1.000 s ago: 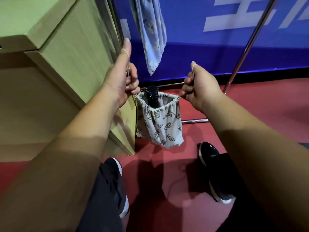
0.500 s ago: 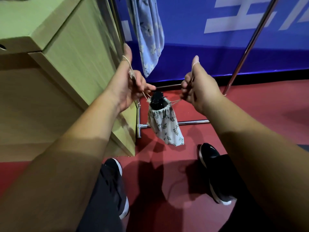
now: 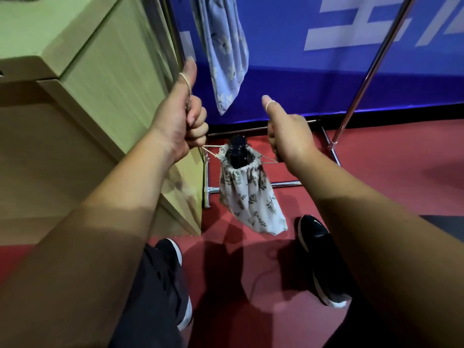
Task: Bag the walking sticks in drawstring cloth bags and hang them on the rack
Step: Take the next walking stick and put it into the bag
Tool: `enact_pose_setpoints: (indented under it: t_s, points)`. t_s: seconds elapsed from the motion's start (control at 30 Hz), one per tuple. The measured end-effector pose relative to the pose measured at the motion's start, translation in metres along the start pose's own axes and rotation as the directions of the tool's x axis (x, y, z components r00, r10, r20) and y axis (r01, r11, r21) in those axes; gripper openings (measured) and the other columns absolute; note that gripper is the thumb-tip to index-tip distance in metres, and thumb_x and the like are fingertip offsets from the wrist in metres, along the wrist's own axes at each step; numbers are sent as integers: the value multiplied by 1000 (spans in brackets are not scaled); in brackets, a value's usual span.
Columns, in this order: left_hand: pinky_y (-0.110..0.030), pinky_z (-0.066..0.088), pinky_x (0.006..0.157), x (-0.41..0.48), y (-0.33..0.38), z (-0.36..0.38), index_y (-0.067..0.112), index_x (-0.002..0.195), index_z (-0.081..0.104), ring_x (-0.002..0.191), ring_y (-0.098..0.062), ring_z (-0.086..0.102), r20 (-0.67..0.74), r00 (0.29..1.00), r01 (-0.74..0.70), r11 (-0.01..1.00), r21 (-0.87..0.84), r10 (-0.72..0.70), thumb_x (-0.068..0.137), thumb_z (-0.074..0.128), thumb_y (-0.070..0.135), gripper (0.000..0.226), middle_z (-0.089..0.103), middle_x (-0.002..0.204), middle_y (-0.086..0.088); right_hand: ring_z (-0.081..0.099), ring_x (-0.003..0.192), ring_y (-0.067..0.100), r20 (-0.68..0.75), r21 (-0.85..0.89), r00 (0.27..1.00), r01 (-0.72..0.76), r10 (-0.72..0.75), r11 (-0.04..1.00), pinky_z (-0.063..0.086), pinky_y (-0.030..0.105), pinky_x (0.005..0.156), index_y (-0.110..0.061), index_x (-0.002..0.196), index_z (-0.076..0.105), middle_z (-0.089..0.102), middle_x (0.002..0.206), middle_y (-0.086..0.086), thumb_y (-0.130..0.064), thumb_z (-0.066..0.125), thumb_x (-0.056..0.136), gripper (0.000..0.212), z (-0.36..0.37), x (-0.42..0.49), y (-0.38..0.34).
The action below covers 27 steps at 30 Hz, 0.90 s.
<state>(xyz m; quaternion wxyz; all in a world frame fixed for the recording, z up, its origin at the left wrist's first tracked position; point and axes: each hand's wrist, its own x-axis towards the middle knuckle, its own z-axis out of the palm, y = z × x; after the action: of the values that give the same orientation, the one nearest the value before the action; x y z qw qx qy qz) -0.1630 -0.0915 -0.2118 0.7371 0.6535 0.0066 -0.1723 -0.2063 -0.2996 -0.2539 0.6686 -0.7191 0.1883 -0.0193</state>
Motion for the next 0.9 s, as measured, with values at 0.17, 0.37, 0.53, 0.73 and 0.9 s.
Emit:
enact_pose_setpoints:
  t_s: [0.17,0.37,0.53,0.73,0.9]
  points:
    - [-31,17,52,-2,-3,-7,15,50,29,45,-20,17,-32,993,-99,964,245,110,78,66,82,82,15,51,-10,21,58,23,-15,-39,997,80,-80,996,26,49,65,-20,68,20,24,64,6,-73,62,84,70,5,-5,-5]
    - [-29,30,49,-1,-14,-5,16,42,40,41,-23,29,-44,982,-136,849,511,184,73,72,82,80,32,48,-13,21,53,18,-11,-208,987,155,-161,966,23,36,56,-23,58,20,22,55,-2,-63,63,95,69,5,-12,-4]
    - [-24,29,47,1,-10,-11,18,45,36,40,-19,24,-61,985,-133,928,349,164,78,72,76,76,22,44,-7,18,53,17,-49,-274,973,205,-226,940,18,37,53,-23,58,20,18,54,-5,-63,64,95,71,-2,-11,-5]
    - [-25,27,49,4,-20,-11,14,45,36,42,-20,24,-42,992,-94,917,389,119,73,70,82,81,25,44,-9,20,56,19,-11,-314,975,208,-223,926,20,38,56,-22,61,19,19,56,-1,-68,60,96,71,0,-14,-2]
    - [-28,39,50,4,-16,-6,10,50,49,43,-24,35,25,995,-99,957,273,96,77,64,84,80,30,48,-12,33,57,24,15,-182,990,139,-139,973,35,40,62,-15,63,29,33,63,11,-75,55,93,72,-1,-8,-8]
